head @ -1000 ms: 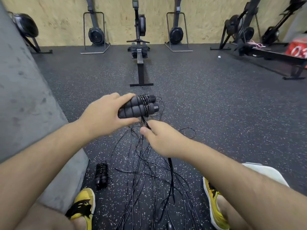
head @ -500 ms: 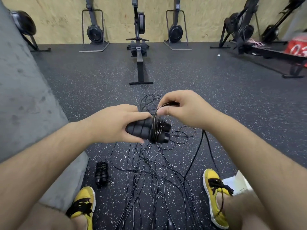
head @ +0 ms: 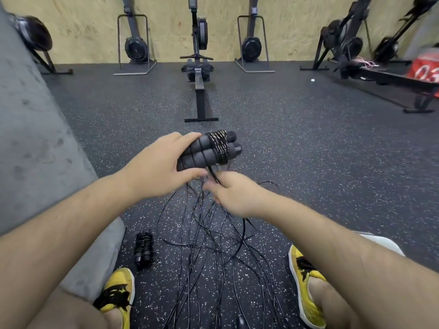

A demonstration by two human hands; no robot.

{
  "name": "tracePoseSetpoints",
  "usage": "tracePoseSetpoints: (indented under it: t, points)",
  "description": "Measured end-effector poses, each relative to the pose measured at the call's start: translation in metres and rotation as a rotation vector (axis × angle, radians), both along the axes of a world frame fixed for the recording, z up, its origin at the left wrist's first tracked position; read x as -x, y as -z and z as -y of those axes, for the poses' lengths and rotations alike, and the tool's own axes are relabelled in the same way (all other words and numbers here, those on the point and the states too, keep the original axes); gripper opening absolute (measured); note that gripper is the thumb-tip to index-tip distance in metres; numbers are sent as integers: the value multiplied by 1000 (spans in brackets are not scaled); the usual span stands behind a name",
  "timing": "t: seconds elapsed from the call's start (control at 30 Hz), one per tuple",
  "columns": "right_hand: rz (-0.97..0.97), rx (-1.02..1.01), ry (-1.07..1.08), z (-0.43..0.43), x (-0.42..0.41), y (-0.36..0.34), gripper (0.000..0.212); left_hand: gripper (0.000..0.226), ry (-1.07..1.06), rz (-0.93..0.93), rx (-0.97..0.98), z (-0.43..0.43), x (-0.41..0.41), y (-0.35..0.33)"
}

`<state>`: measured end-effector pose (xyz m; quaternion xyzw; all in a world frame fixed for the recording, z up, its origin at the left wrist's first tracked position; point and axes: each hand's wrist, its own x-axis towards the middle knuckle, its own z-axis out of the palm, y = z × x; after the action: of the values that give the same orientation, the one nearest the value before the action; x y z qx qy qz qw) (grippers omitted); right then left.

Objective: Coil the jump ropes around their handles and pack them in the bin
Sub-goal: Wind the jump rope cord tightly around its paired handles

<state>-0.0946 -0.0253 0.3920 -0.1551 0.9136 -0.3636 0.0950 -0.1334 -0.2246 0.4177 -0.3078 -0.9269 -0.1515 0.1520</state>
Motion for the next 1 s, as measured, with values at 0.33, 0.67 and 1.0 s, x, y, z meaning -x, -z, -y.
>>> tracePoseSetpoints:
  t: [0.33,0.67,1.0]
  points:
    - [-577,-444,38,-24,-14,-44,27,83,33,35,179,14,14,13]
    - [-429,-26,29,-56,37,-37,11,80,275,205,55,-6,-14,0]
    - [429,630,23,-6,8,17,32,70,100,390,-441,-3,-21,0]
